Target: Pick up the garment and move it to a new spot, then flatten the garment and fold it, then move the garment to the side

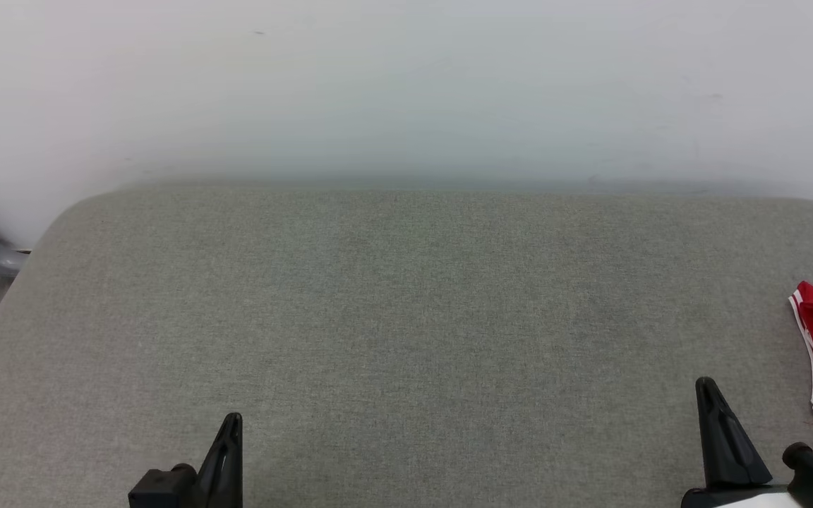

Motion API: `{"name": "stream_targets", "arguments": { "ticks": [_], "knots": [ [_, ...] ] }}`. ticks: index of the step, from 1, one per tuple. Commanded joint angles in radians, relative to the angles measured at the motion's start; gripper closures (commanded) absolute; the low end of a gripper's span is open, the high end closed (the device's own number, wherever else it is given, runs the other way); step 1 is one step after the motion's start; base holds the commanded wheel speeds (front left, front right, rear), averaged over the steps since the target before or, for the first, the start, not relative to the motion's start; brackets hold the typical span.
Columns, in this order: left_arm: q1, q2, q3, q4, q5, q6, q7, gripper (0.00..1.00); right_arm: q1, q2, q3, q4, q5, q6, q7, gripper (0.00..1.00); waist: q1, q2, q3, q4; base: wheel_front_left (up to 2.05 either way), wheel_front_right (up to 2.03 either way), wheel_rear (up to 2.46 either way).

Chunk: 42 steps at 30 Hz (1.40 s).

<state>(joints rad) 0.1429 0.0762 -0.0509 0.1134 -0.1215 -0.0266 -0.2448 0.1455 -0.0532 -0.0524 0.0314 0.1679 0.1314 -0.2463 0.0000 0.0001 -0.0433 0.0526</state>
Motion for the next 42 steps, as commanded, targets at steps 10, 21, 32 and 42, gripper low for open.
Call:
{"name": "stream_targets", "arguments": {
  "ticks": [10, 21, 32, 42],
  "knots": [
    [-0.052, -0.004, 0.030, 0.006, -0.230, -0.018, 0.053, 1.00, -0.045, -0.011, 0.003, 0.019, 0.237, 0.000, 0.043, 1.00, 0.0000, -0.0001, 0.004, -0.005, 0.00, 0.00, 0.00],
    [-0.084, -0.007, 0.050, 0.025, -0.425, -0.032, 0.100, 1.00, -0.078, -0.017, 0.003, 0.048, 0.432, 0.000, 0.084, 1.00, 0.0000, -0.0001, 0.008, -0.009, 0.00, 0.00, 0.00],
    [-0.112, -0.010, 0.069, 0.041, -0.597, -0.044, 0.142, 1.00, -0.108, -0.021, 0.001, 0.074, 0.603, 0.000, 0.122, 1.00, 0.0000, -0.0001, 0.012, -0.014, 0.00, 0.00, 0.00],
    [-0.136, -0.012, 0.084, 0.056, -0.736, -0.054, 0.176, 1.00, -0.131, -0.023, -0.002, 0.095, 0.740, 0.000, 0.153, 1.00, 0.0000, -0.0001, 0.016, -0.018, 0.00, 0.00, 0.00]
  ]
}}
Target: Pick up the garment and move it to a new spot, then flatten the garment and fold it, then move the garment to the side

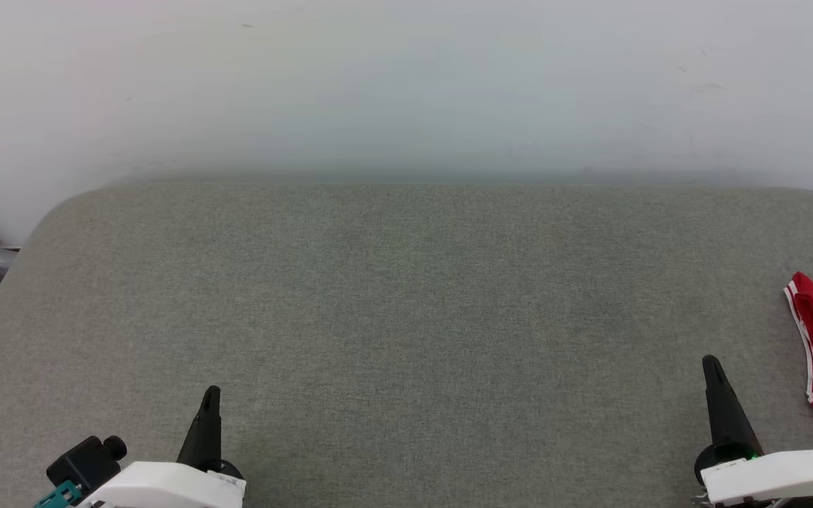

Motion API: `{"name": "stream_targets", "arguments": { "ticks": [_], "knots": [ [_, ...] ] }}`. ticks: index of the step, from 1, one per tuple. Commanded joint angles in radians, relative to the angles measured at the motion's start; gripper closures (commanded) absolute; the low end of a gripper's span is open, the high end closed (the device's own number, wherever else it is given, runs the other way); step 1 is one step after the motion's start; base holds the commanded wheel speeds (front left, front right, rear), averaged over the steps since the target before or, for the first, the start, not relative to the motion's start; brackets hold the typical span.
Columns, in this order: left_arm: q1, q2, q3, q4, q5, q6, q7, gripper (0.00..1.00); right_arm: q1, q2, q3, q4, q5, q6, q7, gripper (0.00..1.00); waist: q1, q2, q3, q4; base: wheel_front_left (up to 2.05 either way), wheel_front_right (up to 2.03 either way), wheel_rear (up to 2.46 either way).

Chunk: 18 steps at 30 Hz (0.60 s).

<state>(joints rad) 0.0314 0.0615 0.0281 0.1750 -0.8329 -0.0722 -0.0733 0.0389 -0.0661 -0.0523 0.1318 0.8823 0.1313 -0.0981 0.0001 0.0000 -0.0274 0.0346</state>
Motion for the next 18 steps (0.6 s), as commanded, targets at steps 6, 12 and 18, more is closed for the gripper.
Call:
{"name": "stream_targets", "arguments": {
  "ticks": [6, 12, 18],
  "knots": [
    [-0.037, 0.001, 0.014, 0.001, -0.103, -0.014, 0.024, 1.00, -0.040, -0.010, -0.004, 0.006, 0.102, 0.000, 0.023, 1.00, -0.0001, 0.0000, 0.003, -0.003, 0.00, 0.00, 0.00],
    [-0.050, 0.000, 0.023, 0.009, -0.176, -0.019, 0.042, 1.00, -0.051, -0.010, -0.007, 0.017, 0.173, 0.000, 0.041, 1.00, -0.0001, 0.0000, 0.005, -0.005, 0.00, 0.00, 0.00],
    [-0.061, -0.002, 0.030, 0.016, -0.245, -0.024, 0.059, 1.00, -0.062, -0.011, -0.009, 0.028, 0.240, 0.000, 0.058, 1.00, -0.0001, 0.0000, 0.007, -0.008, 0.00, 0.00, 0.00]
  ]
}}
